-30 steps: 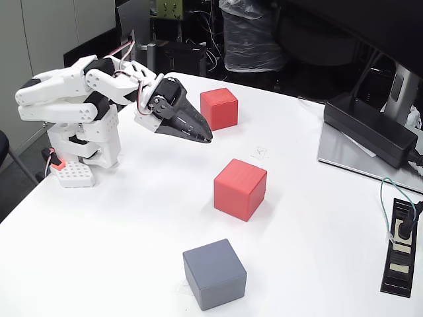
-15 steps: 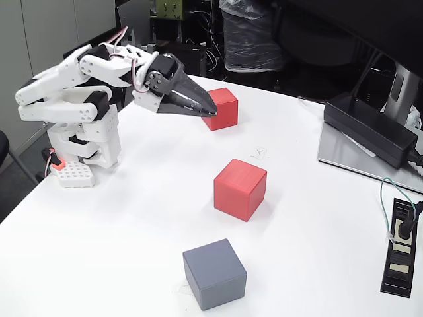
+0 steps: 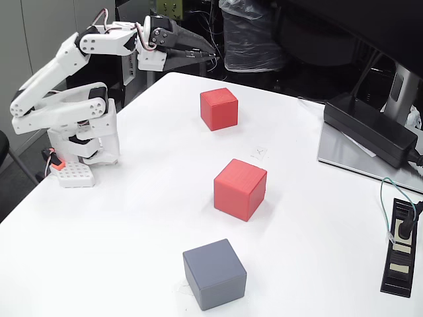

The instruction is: Stack the three blocks in an ordered color.

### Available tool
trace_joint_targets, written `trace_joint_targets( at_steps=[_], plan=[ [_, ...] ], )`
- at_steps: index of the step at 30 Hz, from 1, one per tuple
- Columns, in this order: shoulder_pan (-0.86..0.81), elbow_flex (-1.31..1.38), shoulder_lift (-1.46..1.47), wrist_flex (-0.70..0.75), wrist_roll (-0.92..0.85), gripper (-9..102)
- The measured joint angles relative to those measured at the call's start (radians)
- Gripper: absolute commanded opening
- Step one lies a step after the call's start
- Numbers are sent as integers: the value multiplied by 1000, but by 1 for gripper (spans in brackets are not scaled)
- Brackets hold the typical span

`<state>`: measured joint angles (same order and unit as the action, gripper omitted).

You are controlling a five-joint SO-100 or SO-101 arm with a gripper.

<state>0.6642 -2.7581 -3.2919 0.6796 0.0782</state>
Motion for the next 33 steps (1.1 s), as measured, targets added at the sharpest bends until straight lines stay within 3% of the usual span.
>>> trace_joint_targets(
  at_steps=[7, 18, 33],
  plan=[
    [104, 107, 72, 153, -147, 3],
    [117, 377, 357, 357, -164, 30],
    [118, 747, 1083, 522, -164, 32]
  ],
)
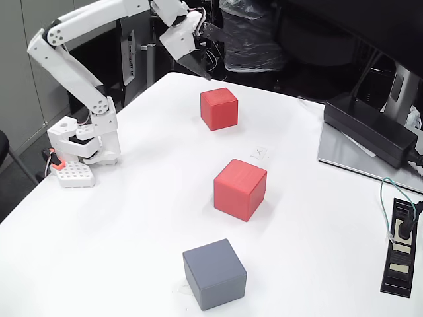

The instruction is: Stack the three blocks in an ordered color.

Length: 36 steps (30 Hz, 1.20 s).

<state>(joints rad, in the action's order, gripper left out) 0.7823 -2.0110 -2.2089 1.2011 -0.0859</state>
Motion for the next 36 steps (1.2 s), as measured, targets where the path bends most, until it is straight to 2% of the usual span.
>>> trace_joint_targets(
  at_steps=[6, 12, 21, 30, 36],
  plan=[
    [5, 95, 173, 32, 0, 32],
    [11, 241, 319, 150, 0, 32],
    [176, 405, 453, 327, 0, 32],
    [196, 423, 529, 337, 101, 32],
    [206, 423, 535, 276, 120, 33]
  ],
)
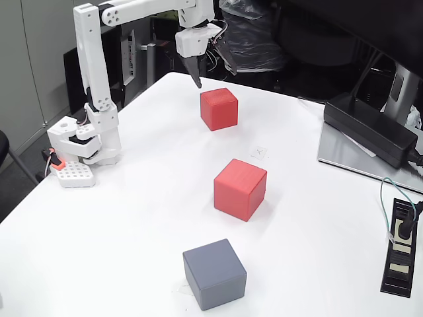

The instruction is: Stack the three blocks in an ordered color.

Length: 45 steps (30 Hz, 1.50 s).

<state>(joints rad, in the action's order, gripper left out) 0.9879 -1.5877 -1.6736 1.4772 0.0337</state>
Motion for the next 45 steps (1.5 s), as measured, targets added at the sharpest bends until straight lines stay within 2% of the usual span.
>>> trace_joint_targets(
  at_steps=[10, 32, 35, 45],
  plan=[
    [-2, 0, 3, -12, 2, 41],
    [-2, 38, 308, -40, 2, 41],
    [-2, 40, 328, -69, 2, 38],
    [2, 51, 325, -71, 2, 14]
  ],
)
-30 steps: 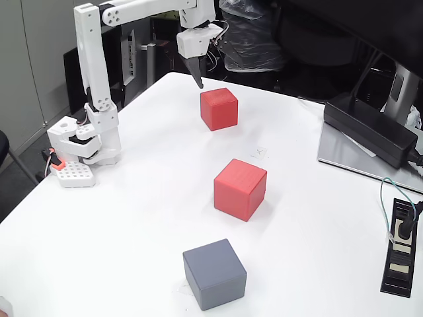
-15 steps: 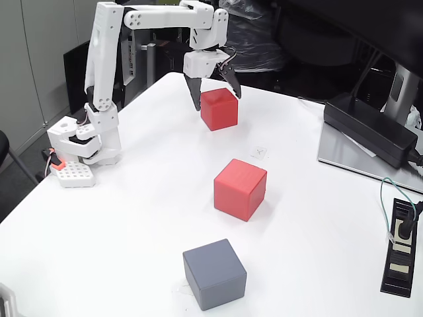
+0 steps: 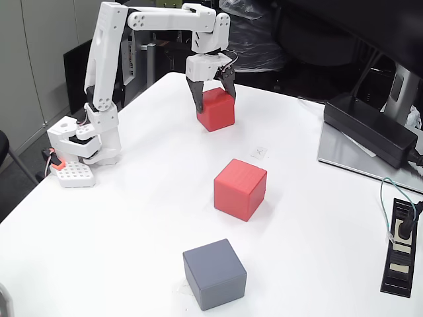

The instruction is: Stack the three blocks in an ordered color.

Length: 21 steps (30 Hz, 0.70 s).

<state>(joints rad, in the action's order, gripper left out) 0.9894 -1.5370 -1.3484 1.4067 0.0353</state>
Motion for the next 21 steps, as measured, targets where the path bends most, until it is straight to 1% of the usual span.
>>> trace_joint_targets(
  at_steps=[4, 9, 12, 18, 21],
  plan=[
    [0, 3, 0, 0, 0, 10],
    [-18, 6, -14, -3, 0, 10],
    [-81, 25, -51, 20, 0, 10],
    [-242, 152, -106, 120, -3, 10],
    [-307, 213, -110, 164, -51, 10]
  ],
)
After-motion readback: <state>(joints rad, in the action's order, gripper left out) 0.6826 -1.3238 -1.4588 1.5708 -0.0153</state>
